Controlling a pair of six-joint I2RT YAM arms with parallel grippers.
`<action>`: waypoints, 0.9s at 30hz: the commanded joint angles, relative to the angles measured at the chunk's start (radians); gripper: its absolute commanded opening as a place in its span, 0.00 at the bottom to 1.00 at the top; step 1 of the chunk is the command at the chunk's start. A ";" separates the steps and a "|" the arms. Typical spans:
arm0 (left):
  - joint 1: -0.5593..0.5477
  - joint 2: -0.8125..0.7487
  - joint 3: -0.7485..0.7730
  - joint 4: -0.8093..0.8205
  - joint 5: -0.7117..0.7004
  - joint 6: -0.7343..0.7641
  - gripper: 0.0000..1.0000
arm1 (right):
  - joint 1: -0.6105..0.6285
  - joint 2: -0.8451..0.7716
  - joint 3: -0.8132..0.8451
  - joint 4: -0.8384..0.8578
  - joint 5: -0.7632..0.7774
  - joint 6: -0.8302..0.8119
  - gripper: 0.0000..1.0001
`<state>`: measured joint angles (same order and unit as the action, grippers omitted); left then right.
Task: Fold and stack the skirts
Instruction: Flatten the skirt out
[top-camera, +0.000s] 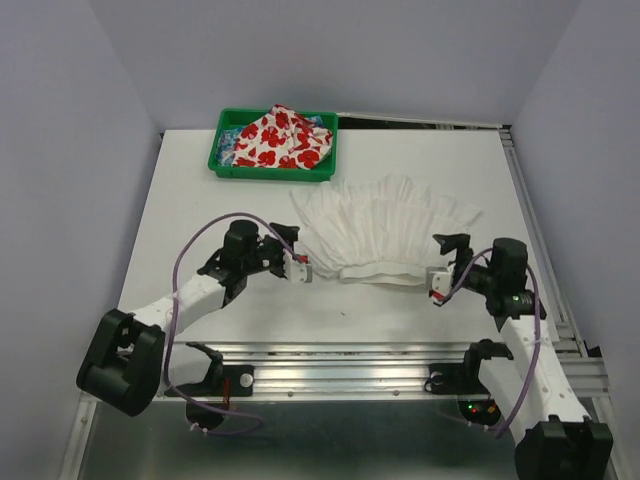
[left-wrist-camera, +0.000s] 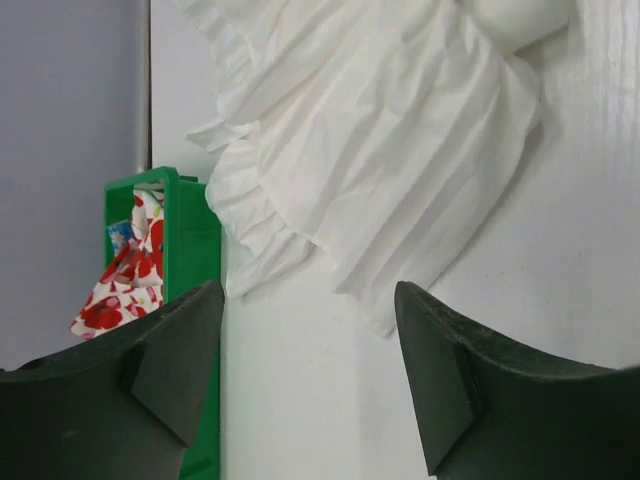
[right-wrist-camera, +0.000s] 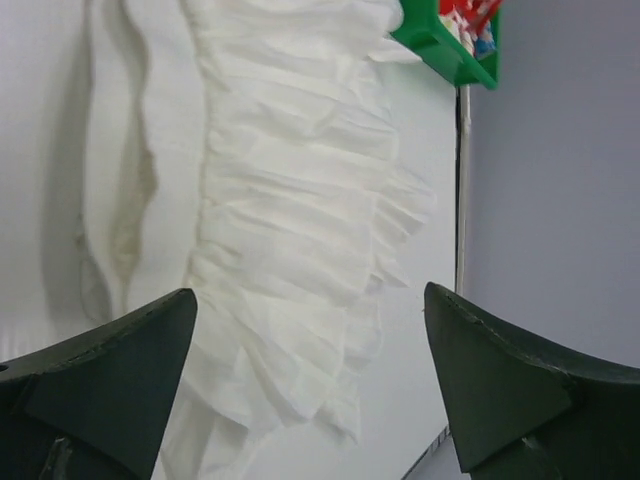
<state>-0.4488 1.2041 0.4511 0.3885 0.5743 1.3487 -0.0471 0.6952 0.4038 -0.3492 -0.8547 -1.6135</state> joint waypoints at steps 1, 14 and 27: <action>0.006 -0.061 0.209 -0.190 0.025 -0.377 0.78 | -0.007 0.071 0.183 0.036 0.162 0.394 1.00; -0.068 0.397 0.731 -0.488 -0.197 -1.148 0.60 | 0.033 1.001 0.968 -0.272 0.502 1.159 0.91; -0.094 0.776 0.998 -0.572 -0.350 -0.846 0.54 | 0.033 1.113 0.756 -0.278 0.799 1.218 0.80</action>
<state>-0.5293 1.9499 1.3888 -0.1341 0.3016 0.3840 -0.0177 1.7855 1.1774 -0.6231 -0.1616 -0.4267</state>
